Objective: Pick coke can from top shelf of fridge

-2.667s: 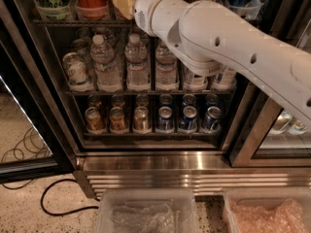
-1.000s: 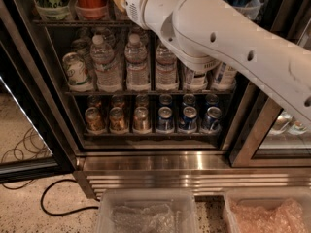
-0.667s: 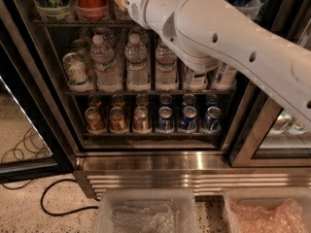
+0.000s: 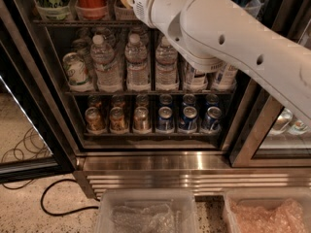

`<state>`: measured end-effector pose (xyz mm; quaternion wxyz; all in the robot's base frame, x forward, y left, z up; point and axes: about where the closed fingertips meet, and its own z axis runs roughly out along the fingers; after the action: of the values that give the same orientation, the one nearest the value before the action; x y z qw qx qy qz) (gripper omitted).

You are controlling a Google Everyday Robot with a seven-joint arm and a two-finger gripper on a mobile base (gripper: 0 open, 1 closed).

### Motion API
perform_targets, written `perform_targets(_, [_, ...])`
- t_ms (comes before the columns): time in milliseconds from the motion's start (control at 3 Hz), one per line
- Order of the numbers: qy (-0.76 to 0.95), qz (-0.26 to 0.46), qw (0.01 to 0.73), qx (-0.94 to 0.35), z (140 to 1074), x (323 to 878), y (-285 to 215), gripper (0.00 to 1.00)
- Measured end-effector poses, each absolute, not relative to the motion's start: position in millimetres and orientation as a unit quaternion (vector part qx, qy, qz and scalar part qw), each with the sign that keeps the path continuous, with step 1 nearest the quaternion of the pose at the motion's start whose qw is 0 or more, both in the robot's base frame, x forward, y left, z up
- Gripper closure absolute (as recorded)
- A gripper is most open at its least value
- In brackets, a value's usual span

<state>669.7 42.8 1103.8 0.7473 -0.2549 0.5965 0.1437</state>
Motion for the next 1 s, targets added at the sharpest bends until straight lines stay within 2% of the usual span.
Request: perform_targets(1000, [0.578, 0.127, 0.766, -0.25, 1119.3, 660.8, 32.1, 1.0])
